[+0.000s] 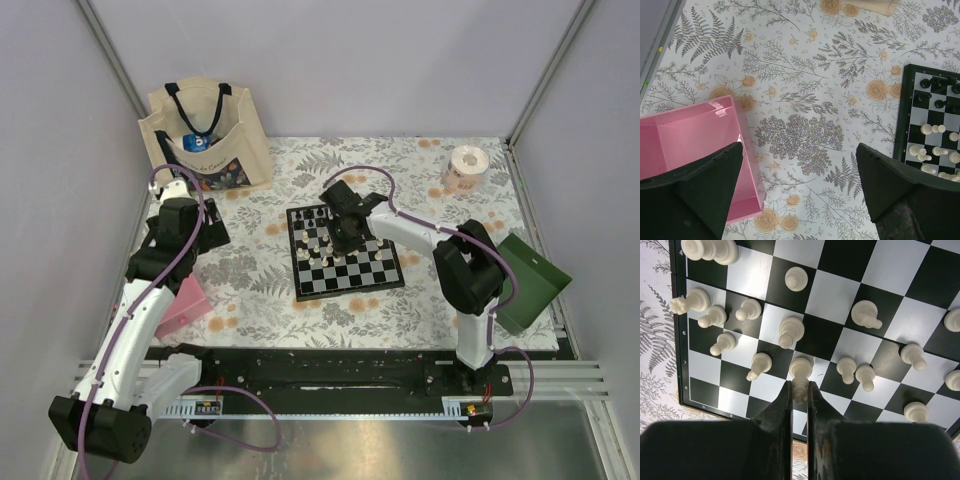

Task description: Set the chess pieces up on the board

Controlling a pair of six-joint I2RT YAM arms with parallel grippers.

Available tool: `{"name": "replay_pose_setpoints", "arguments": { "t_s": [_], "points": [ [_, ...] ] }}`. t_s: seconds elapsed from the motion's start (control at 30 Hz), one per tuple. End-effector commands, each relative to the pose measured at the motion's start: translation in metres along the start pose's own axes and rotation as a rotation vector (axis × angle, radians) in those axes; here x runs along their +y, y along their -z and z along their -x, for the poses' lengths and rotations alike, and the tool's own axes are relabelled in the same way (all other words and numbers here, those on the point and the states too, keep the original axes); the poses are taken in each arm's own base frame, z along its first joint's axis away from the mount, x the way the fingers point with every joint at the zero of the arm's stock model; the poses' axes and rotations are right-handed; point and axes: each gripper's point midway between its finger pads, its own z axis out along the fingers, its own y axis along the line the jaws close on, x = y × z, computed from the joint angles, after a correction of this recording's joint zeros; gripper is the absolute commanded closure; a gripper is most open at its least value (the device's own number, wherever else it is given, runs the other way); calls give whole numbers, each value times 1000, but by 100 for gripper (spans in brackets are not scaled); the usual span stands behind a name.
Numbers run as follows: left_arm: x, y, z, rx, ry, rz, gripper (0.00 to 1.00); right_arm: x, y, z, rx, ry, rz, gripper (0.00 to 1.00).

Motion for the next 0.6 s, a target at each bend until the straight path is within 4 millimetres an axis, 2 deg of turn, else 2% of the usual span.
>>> {"name": "replay_pose_setpoints", "arguments": {
  "t_s": [0.0, 0.17, 0.27, 0.57],
  "points": [
    [-6, 2, 14, -47, 24, -31, 1, 9, 34, 25, -116, 19, 13, 94],
    [-4, 2, 15, -51, 27, -27, 1, 6, 68, 36, -205, 5, 9, 95],
    [-3, 3, 15, -53, 29, -25, 1, 1, 82, 34, -225, 2, -10, 95],
    [-5, 3, 15, -52, 30, -36, 1, -37, 115, 17, -251, -18, -125, 95]
  ]
}}
